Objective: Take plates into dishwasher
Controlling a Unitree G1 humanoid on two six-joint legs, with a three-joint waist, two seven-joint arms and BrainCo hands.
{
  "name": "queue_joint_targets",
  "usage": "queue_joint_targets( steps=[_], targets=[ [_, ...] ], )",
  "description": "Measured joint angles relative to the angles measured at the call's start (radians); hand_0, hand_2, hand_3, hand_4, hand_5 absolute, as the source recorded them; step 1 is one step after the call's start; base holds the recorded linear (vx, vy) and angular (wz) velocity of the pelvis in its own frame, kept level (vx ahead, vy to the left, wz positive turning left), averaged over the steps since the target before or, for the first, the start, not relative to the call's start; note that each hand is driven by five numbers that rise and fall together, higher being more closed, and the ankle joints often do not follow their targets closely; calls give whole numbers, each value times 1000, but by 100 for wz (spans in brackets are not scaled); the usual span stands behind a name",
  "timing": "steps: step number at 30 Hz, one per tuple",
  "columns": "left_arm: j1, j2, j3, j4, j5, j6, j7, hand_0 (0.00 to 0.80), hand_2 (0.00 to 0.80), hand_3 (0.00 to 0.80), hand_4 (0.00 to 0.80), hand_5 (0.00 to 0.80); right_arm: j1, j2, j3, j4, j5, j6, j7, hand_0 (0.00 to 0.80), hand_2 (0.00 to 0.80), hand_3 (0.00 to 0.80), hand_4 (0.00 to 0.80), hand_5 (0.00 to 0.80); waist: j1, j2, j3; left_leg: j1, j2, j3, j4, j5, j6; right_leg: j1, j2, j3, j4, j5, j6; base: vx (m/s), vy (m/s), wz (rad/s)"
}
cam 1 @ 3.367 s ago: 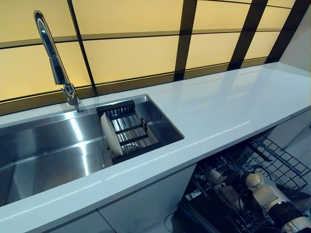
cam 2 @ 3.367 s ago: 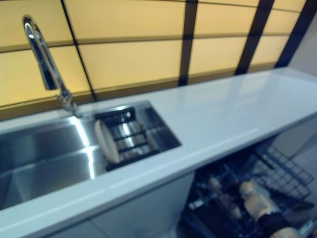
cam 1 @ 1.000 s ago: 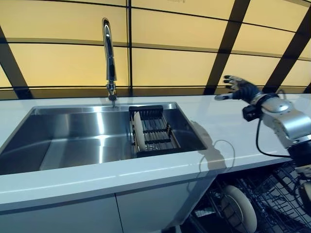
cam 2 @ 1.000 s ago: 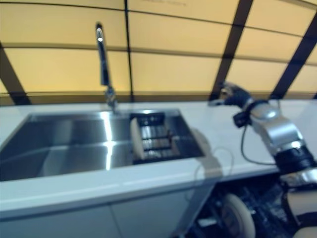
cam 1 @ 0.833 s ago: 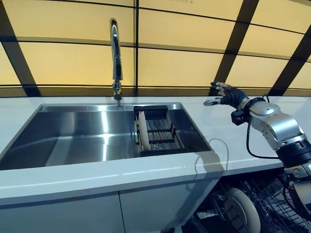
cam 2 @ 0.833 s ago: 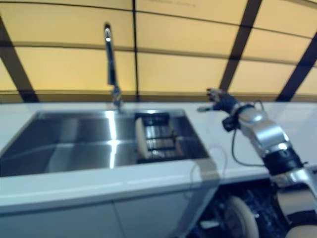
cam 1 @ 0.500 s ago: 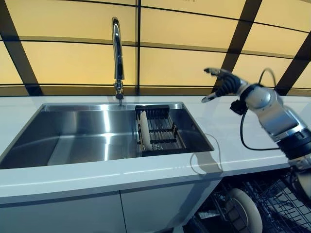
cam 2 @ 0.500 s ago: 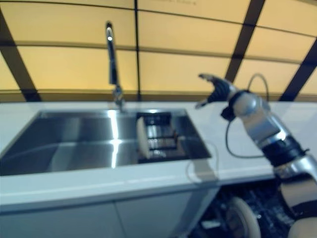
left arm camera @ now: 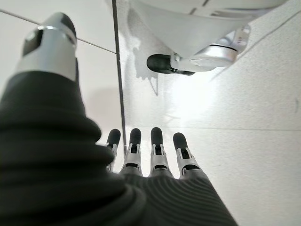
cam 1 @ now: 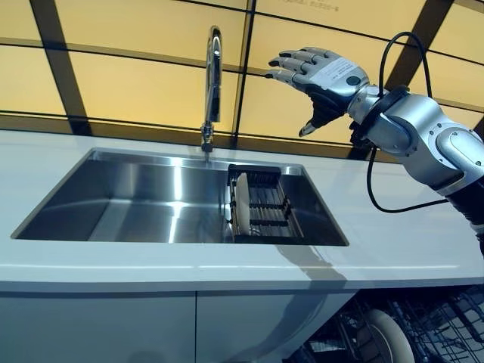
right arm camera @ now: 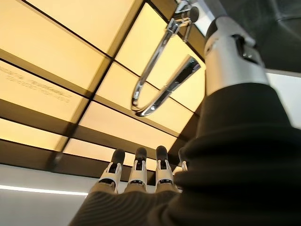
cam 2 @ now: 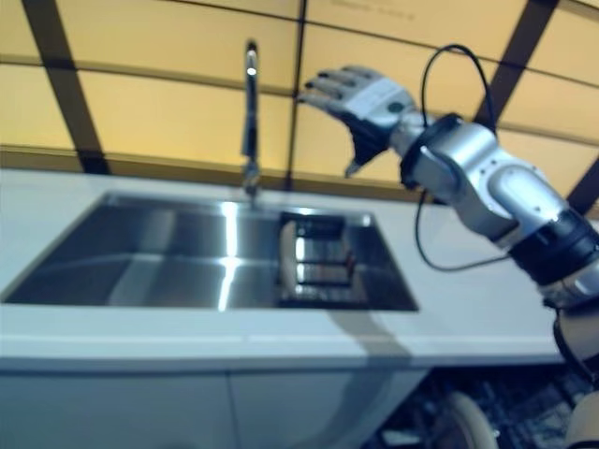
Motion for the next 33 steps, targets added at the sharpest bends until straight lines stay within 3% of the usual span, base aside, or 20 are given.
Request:
queue_joint_targets(
  steps=[12,22,33],
  targets=[
    [11,13,0,-10,0,0,4,0,0,0,0,0,-4,-13,84,-25,-129,-133,21,0,0,0,0,0,30,-17,12,-6,-3,-11,0,1,-1,0,-2,-12,-1,-4,3,7,-5,2],
    [31,32,0,-30,-26,-8,4,0,0,0,0,0,-4,-25,91,-31,-132,-246,40,0,0,0,0,0,49,-35,24,-34,-3,-26,1,7,-4,-18,2,-26,0,-10,0,11,-11,5],
    [44,44,0,-36,-40,-42,-10,0,0,0,0,0,0,-17,128,57,-83,-262,33,0,0,0,0,0,59,-40,58,-75,-2,-42,2,17,-8,-50,9,-30,0,-10,-3,-24,-26,5]
  ],
)
